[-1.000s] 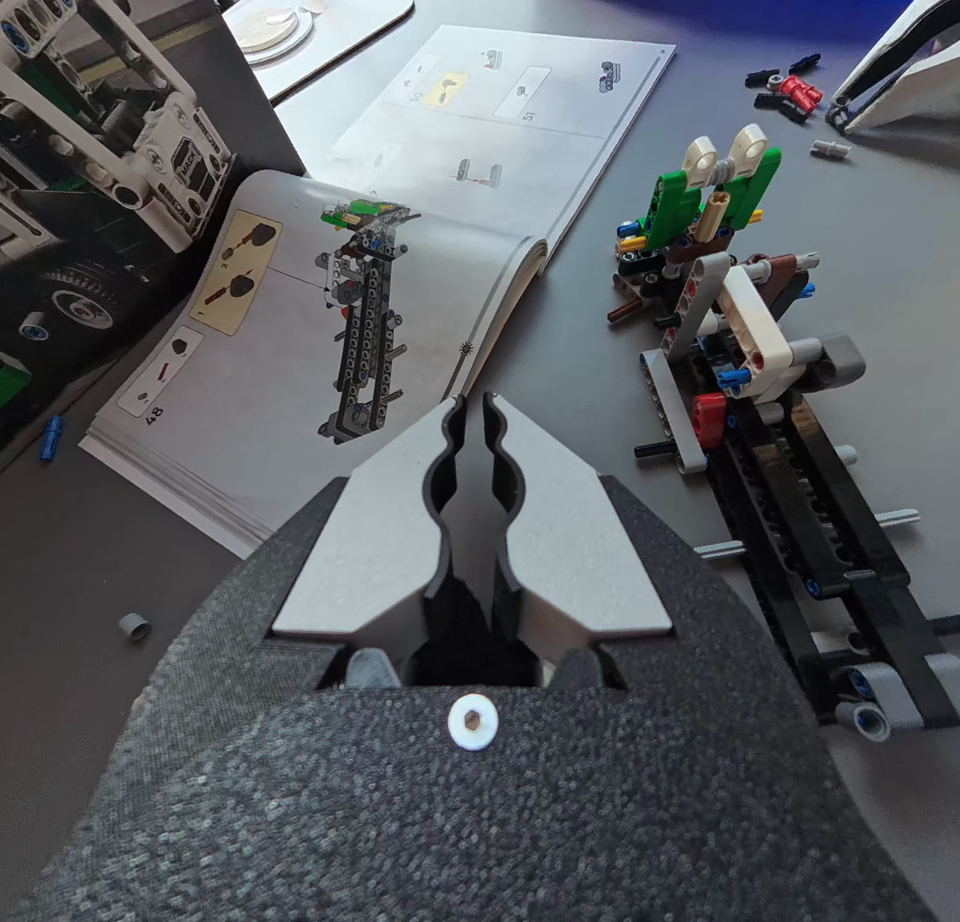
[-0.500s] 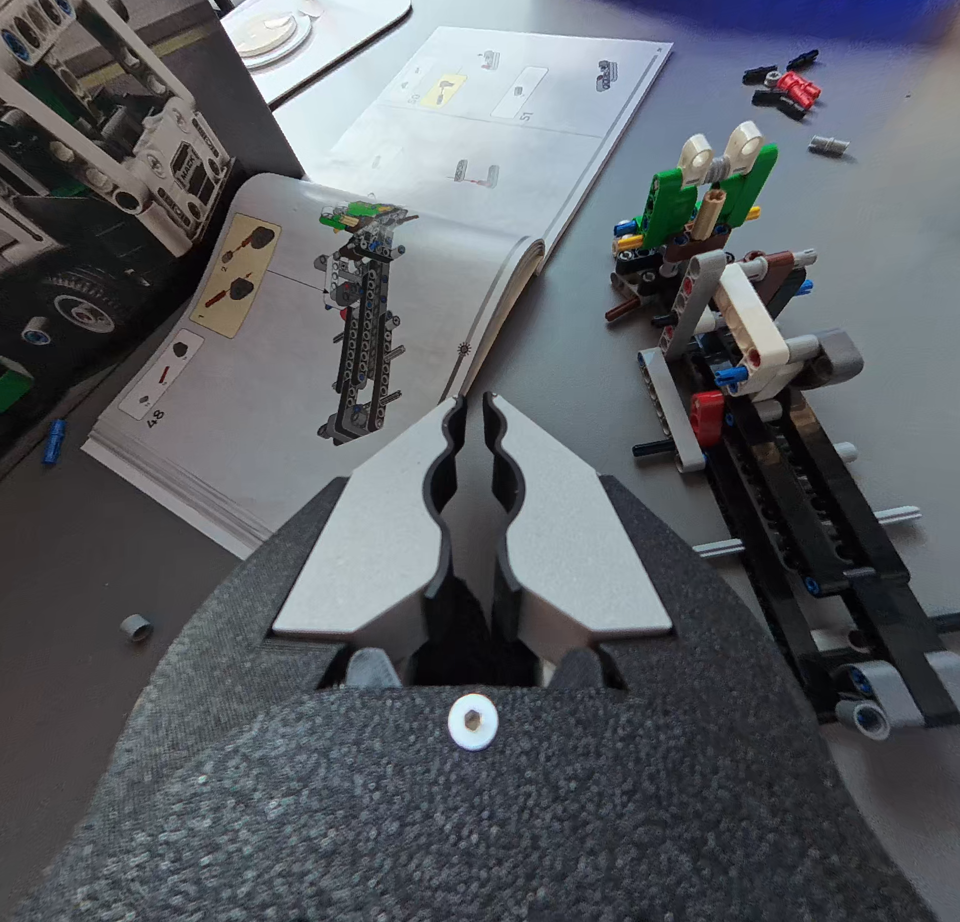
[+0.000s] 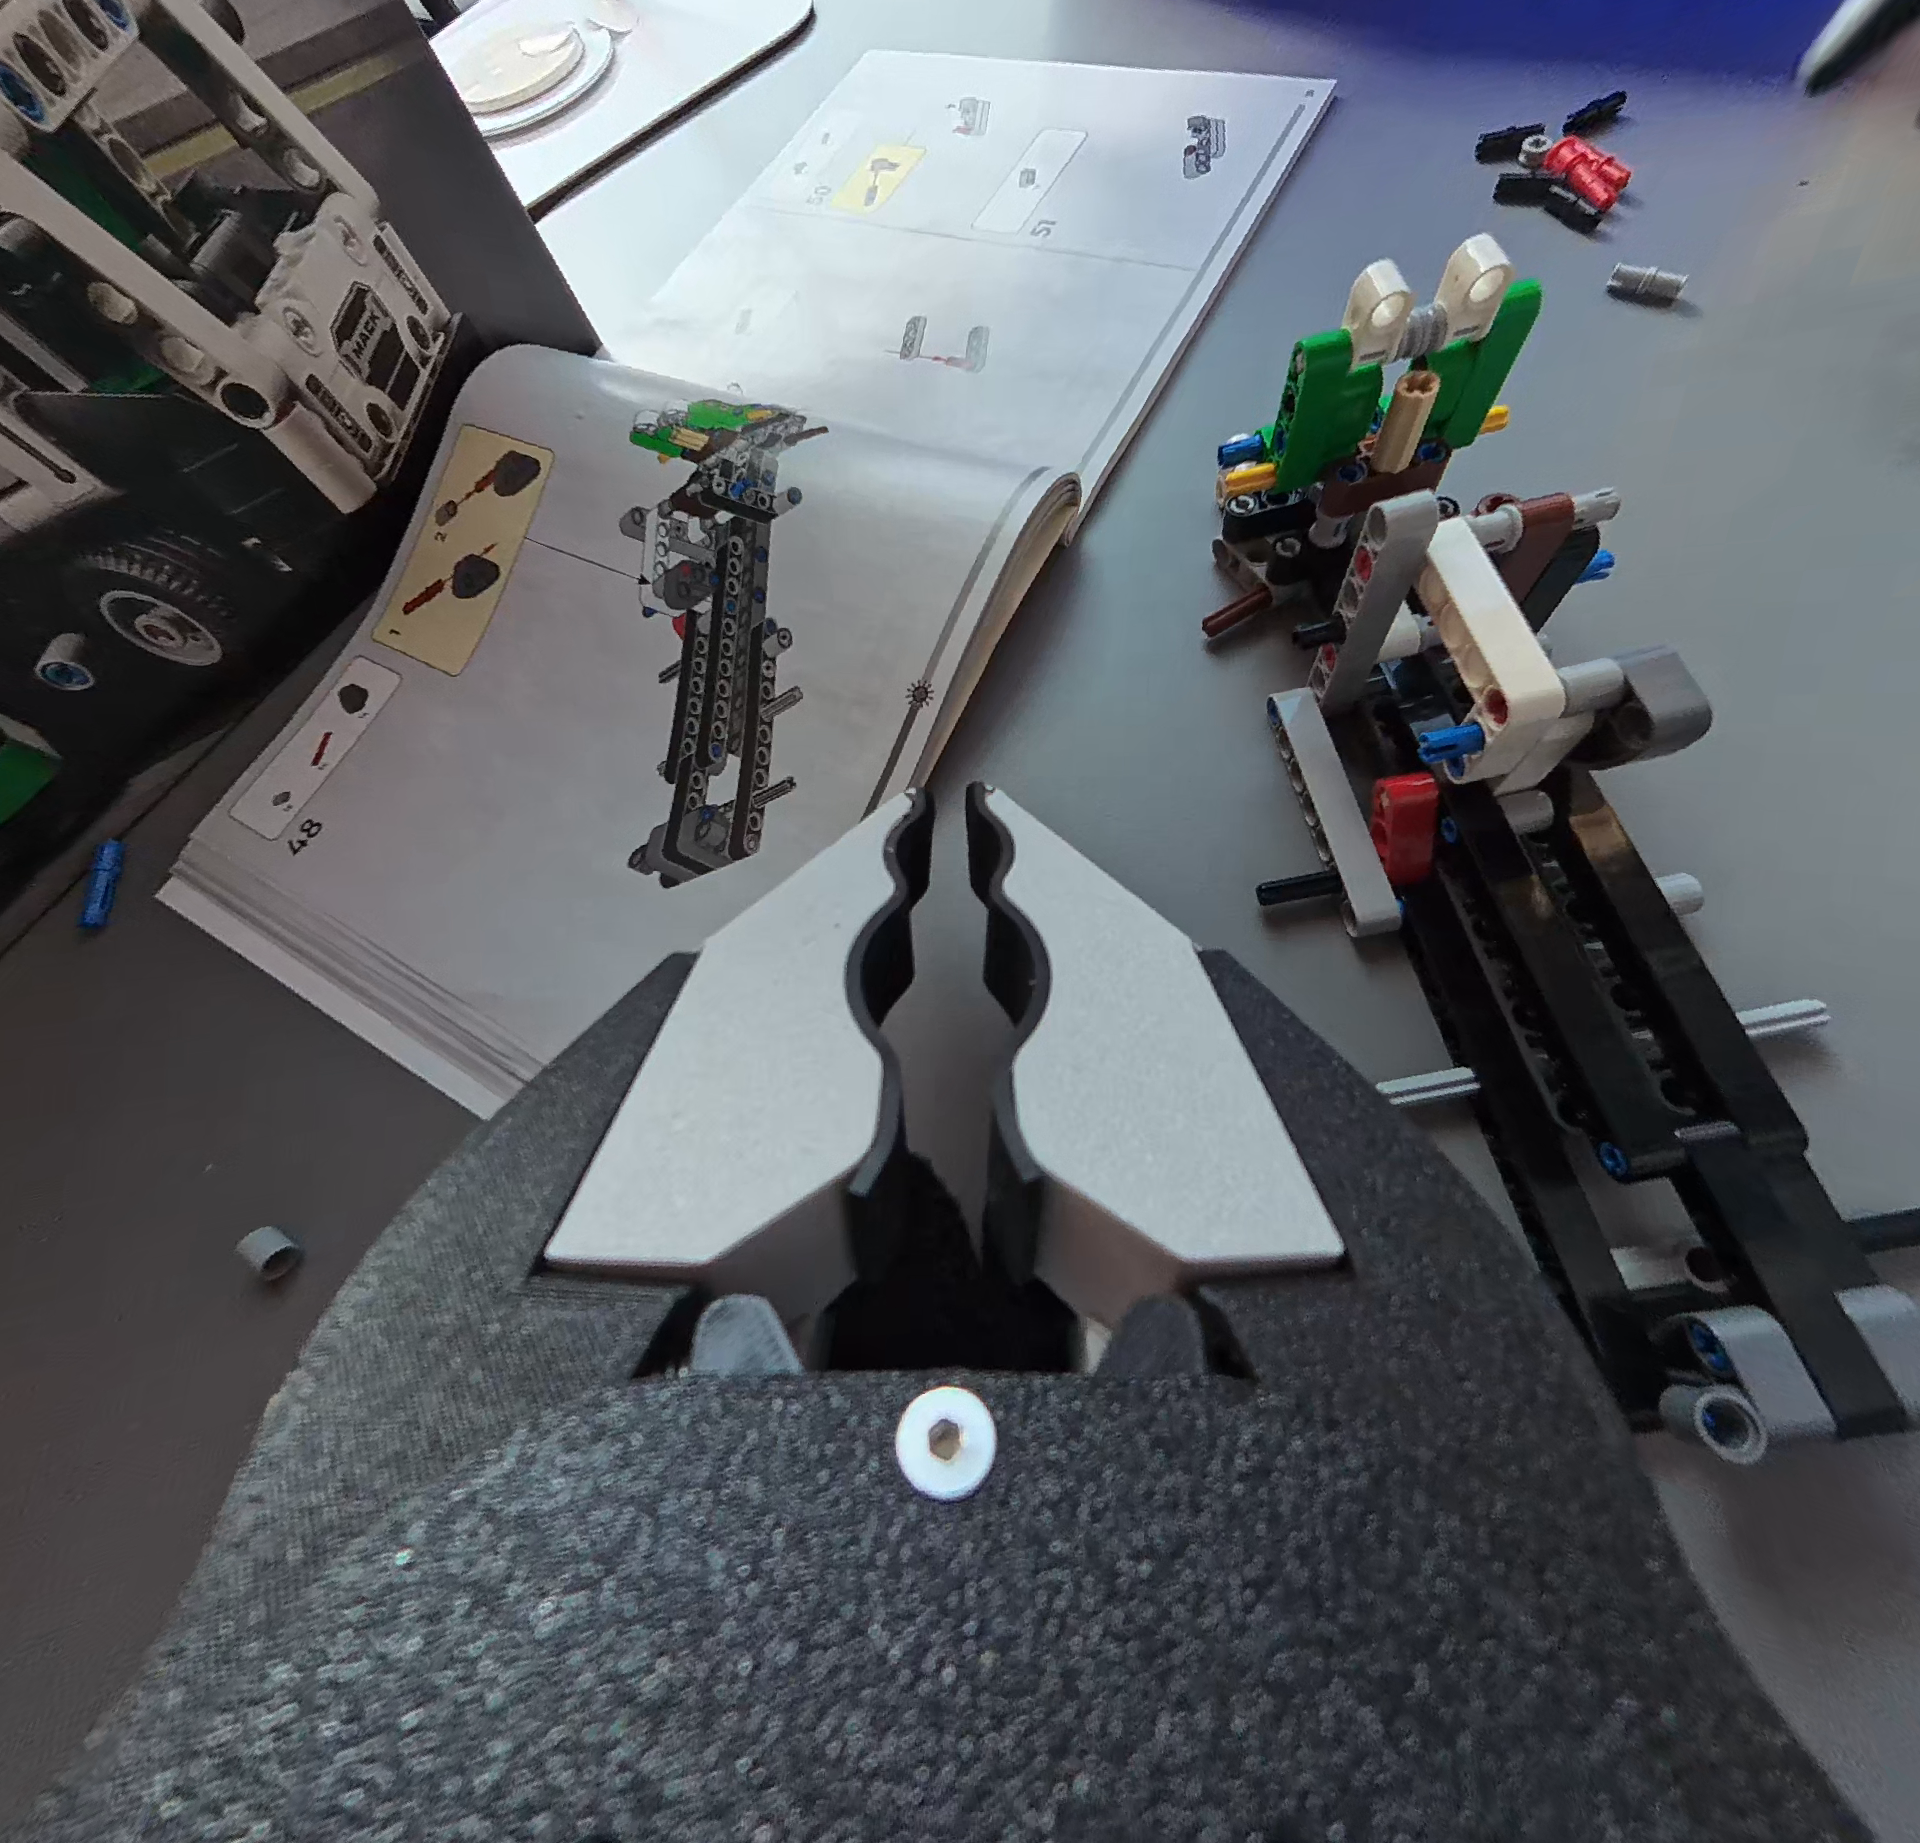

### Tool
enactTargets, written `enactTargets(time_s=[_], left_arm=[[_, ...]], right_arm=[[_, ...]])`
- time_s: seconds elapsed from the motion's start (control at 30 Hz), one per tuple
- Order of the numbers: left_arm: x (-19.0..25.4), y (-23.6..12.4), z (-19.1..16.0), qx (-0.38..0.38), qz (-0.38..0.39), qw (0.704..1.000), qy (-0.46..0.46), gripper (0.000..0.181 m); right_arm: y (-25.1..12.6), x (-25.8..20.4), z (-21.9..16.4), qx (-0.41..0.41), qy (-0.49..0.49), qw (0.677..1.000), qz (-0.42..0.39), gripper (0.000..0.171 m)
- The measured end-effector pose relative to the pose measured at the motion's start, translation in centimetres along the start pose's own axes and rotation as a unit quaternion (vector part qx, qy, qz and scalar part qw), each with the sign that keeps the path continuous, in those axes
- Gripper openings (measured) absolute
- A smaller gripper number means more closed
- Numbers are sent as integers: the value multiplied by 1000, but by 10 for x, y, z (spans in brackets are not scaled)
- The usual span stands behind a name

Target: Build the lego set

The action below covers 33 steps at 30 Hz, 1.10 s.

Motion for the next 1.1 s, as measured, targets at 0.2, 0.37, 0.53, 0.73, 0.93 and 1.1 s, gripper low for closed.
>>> enactTargets(time_s=[0.2, 0.37, 0.53, 0.73, 0.93, 1.1], left_arm=[[0, 1, -1, -6, 0, 1000, 1, 5], [0, 1, -1, -6, 1, 1000, 0, 5], [1, 2, -1, -8, 1, 1000, 6, 5], [1, 0, -1, -4, -1, 1000, 1, 5], [1, 1, -2, -8, -3, 1000, -1, 6], [1, 0, -2, -7, -3, 1000, -1, 6]], right_arm=[[-11, 53, -6, -18, 51, 979, -197, 15], [-5, 57, -12, -80, -37, 943, -321, 16], [1, 62, -20, -124, -31, 938, -323, 15], [5, 62, -21, -122, 3, 951, -283, 15], [7, 58, -22, -127, -17, 952, -277, 3], [7, 55, -22, -124, -13, 958, -258, 4]])
Point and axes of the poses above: each gripper's, where its closed fingertips meet, y out along the fingers, z out of its top, x = y × z across the jaws, the point moved 4 cm from there along -y, back along the fingers, and after that the axes turned 1 degree about -y, right-handed, at the moved point
